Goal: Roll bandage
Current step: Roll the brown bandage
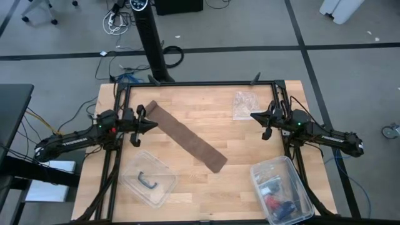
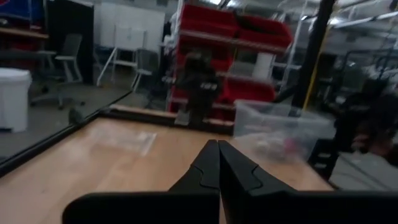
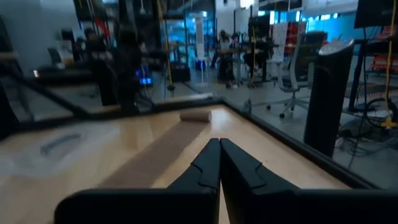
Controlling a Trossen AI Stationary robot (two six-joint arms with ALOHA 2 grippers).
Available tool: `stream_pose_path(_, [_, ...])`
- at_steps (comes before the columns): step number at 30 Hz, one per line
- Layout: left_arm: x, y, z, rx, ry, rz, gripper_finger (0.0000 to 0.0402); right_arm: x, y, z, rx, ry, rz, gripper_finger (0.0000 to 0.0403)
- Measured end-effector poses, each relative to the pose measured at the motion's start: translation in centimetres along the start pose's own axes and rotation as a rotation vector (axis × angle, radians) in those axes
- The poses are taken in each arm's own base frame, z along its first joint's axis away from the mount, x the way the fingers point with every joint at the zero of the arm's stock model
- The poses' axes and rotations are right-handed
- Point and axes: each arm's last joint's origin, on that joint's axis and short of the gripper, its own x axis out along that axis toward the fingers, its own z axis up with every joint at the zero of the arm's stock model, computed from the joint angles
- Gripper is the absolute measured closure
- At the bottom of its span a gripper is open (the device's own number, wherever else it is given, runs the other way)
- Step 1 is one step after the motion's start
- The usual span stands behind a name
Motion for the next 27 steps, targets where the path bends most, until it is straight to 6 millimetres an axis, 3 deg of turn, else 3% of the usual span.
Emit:
stream_pose_path(8, [0.5,0.6,-0.6,0.003,0.056,0.115,0.0400,-0.1,0.1,1.7,0.141,-0.174,0.022,0.0394])
stream_pose_path(14, [1.0,0.8,0.6,-0.011,0.064,0.186,0.0400,-0.3,0.1,2.4,0.152,-0.248,0.033,0.0394])
stream_pose_path(23, [1.3,1.9,1.0,0.088,0.412,0.581,0.0400,0.6,0.6,2.1,0.158,-0.191,0.179,0.0400])
stream_pose_path(27, [1.8,2.4,0.2,0.146,0.524,0.608,0.0400,1.7,0.8,1.7,0.141,-0.144,0.200,0.0401])
